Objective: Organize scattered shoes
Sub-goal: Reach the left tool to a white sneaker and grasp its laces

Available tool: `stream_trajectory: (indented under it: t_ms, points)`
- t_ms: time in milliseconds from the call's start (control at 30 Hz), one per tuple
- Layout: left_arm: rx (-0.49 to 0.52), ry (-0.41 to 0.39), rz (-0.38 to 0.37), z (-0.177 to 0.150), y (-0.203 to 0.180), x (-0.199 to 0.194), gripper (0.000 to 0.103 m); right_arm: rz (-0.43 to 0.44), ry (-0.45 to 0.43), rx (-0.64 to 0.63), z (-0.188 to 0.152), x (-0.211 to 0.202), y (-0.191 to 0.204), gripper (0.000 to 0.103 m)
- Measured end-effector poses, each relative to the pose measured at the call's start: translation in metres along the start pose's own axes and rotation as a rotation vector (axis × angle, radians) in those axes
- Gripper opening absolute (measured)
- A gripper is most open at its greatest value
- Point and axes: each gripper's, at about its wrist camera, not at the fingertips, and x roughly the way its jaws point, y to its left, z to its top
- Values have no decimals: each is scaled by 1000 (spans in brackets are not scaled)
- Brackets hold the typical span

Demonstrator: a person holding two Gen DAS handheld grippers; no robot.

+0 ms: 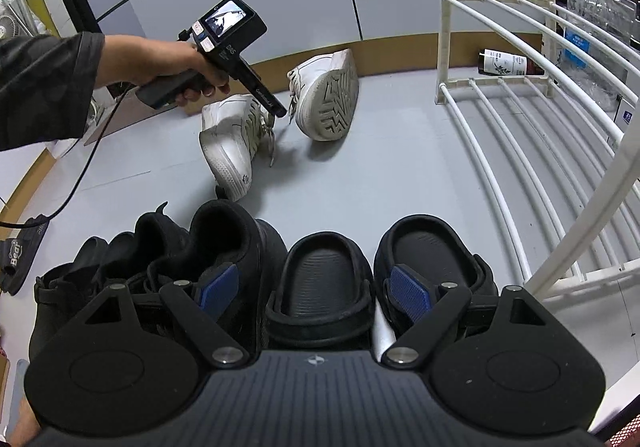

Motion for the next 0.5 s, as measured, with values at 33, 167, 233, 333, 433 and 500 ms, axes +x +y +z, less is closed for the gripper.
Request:
stream_trajectory:
  t_ms: [33, 167, 233, 333, 433, 500]
  points:
    - [3, 14, 0, 1, 0, -1, 85, 2, -4, 3, 1, 0, 0, 87]
    - [46, 47, -10, 4, 2, -8, 84, 6, -14, 9, 1, -1, 0, 87]
    - [96, 61, -12, 5, 1, -13, 84, 9, -12, 19, 0, -1, -1, 87]
    - [128, 105, -26, 3, -1, -14, 87, 12, -8, 25, 0, 1, -2, 87]
    - [151, 139, 12, -1, -5, -7, 87, 17, -4, 27, -1, 3, -1, 87]
    - [143, 147, 38, -1, -9, 9, 87, 21, 1, 25, -1, 4, -1, 87]
